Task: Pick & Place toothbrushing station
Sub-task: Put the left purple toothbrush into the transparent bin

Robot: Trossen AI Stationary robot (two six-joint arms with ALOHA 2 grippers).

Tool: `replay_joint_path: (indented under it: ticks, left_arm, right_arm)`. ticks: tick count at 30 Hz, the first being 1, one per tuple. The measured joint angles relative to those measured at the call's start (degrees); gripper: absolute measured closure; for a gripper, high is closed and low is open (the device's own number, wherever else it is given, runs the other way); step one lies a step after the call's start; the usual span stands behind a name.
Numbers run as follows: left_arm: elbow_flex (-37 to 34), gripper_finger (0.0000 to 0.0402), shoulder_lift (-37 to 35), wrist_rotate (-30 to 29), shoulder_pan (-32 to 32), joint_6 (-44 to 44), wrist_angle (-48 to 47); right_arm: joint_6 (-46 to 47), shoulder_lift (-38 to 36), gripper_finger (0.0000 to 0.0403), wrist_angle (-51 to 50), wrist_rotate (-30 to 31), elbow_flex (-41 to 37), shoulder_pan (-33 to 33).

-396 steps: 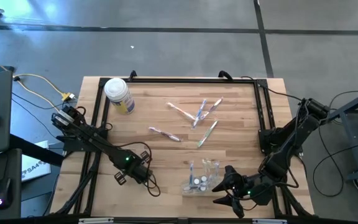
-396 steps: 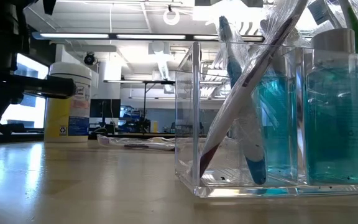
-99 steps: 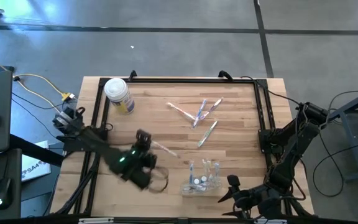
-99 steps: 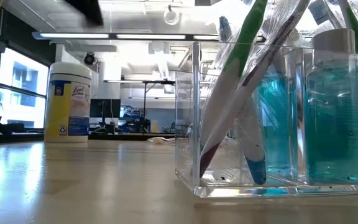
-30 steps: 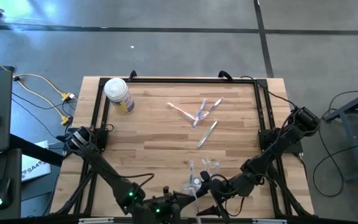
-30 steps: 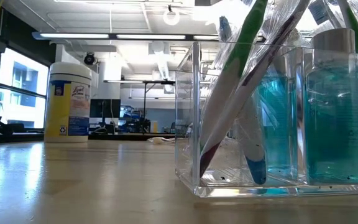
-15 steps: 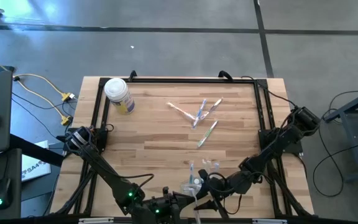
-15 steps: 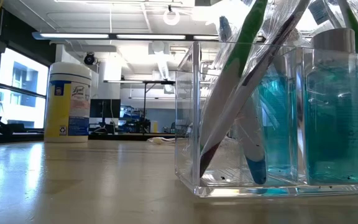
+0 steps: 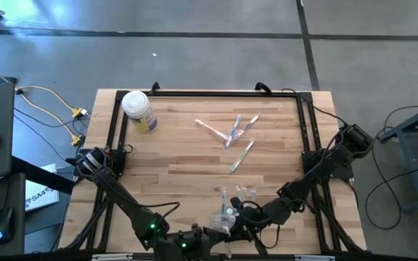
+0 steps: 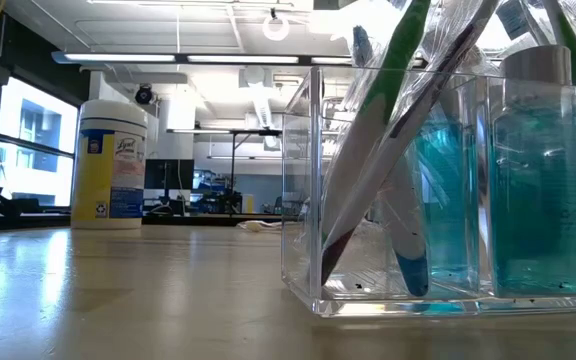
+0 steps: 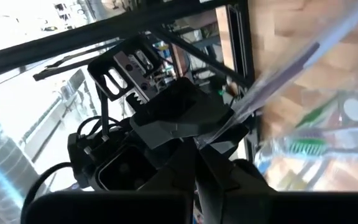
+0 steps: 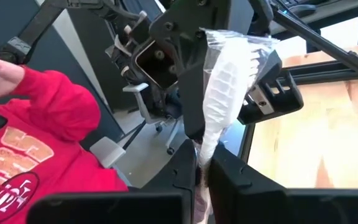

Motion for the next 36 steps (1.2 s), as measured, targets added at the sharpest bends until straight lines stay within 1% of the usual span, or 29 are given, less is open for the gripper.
replay_joint_path:
  ticks: [2,5,9,15,20,22,24,26,27,33,36]
  left_arm:
    - [0.0,0.0395,0.0,0.59,0.0,-0.92,0.0]
    - [0.0,0.0373,-0.02,0.96,-0.02,-3.14,0.02]
    - [0.0,0.033,-0.02,1.11,-0.07,-7.61,1.99]
    - [0.0,0.0259,-0.04,1.16,-0.11,-9.58,2.63]
    - [0.0,0.0214,-0.07,0.53,-0.5,-11.29,3.21]
    - [0.0,0.0203,-0.07,-1.99,-1.1,-14.0,5.01]
    - [-0.01,0.0198,-0.07,-7.2,-1.94,-17.49,7.9]
    - [0.0,0.0197,-0.07,-13.6,-2.63,-21.39,9.88]
    - [0.0,0.0197,-0.13,-15.53,-2.94,-23.69,9.94]
    - [0.0,0.0197,-0.74,-19.29,-3.51,-30.7,9.89]
    - [-0.02,0.0197,-0.72,-25.17,-3.2,-37.62,8.53]
  right_arm:
    - [-0.22,0.0,0.039,-0.05,-0.02,0.0,0.09]
    - [-0.7,0.0,0.039,0.02,0.12,0.0,0.38]
    - [-1.48,-0.02,0.039,0.28,1.77,0.0,1.04]
    - [-1.46,-0.07,0.039,0.1,1.92,0.0,1.11]
    - [-2.07,-0.43,0.039,-0.56,1.98,0.0,1.42]
    - [-3.8,-1.34,0.039,-1.43,3.15,0.0,1.94]
    - [-7.03,-2.45,0.039,-2.95,5.49,0.0,3.09]
    - [-9.93,-3.38,0.039,-4.87,9.05,0.0,4.67]
    - [-11.1,-3.62,0.039,-5.28,11.31,0.0,5.56]
    - [-17.27,-6.14,0.039,-5.73,21.91,0.0,11.87]
    - [-17.4,-7.05,0.039,-7.64,27.19,0.0,15.64]
